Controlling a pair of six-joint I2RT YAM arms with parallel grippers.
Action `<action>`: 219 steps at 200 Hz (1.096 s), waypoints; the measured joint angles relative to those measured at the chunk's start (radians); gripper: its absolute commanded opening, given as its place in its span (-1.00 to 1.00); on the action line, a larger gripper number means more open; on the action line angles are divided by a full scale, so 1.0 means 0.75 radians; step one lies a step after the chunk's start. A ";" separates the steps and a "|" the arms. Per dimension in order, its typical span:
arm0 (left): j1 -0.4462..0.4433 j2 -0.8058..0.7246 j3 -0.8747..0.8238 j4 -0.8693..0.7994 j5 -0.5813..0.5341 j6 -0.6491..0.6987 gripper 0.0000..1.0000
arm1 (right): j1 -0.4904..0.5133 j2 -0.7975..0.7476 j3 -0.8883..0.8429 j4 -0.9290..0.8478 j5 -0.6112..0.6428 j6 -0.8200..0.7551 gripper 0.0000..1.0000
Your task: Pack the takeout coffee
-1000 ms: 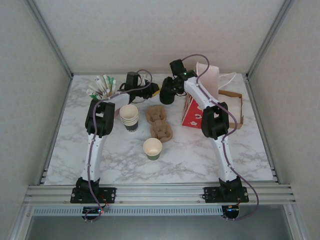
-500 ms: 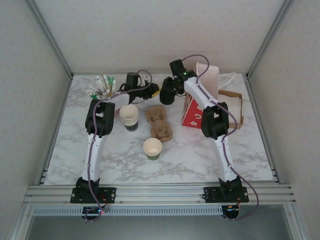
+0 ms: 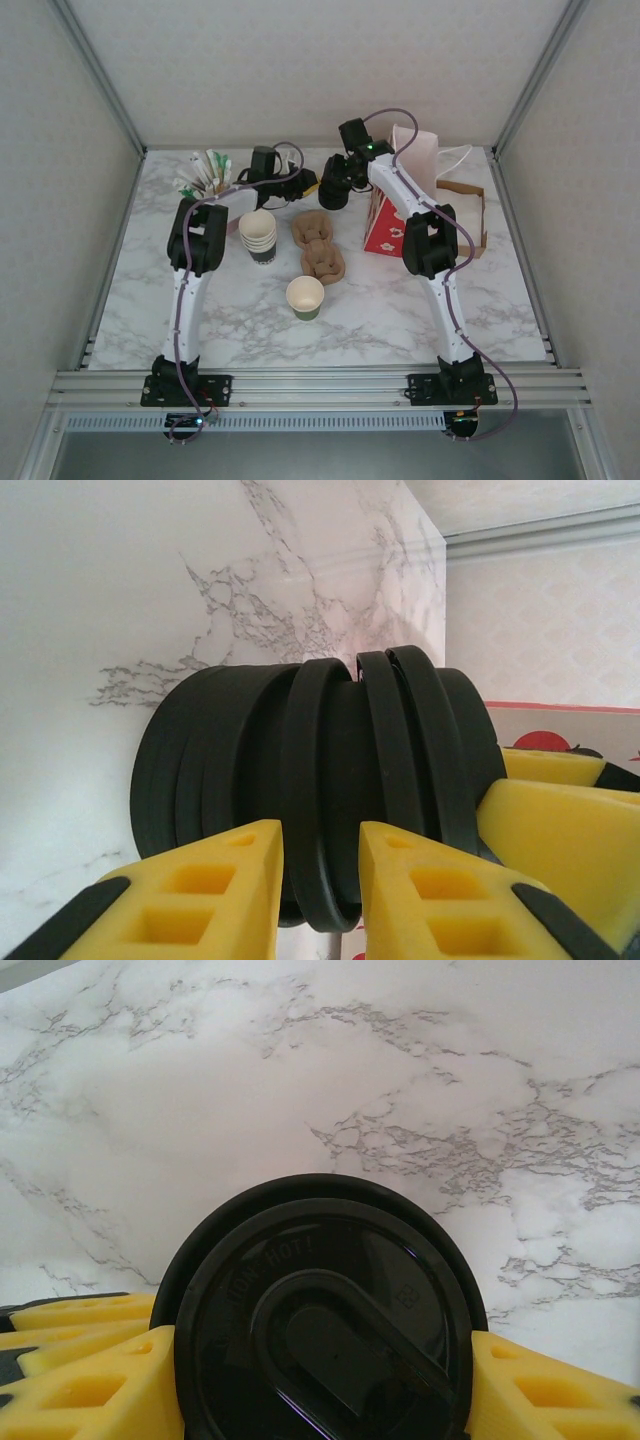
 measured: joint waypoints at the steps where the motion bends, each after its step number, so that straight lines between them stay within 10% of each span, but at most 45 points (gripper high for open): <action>1: 0.000 -0.001 0.000 0.000 0.000 0.001 -0.46 | 0.000 0.000 0.000 0.000 0.000 0.000 0.23; 219: 0.003 -0.040 -0.016 0.004 0.020 0.012 -0.32 | 0.000 0.000 0.008 -0.019 -0.035 0.000 0.22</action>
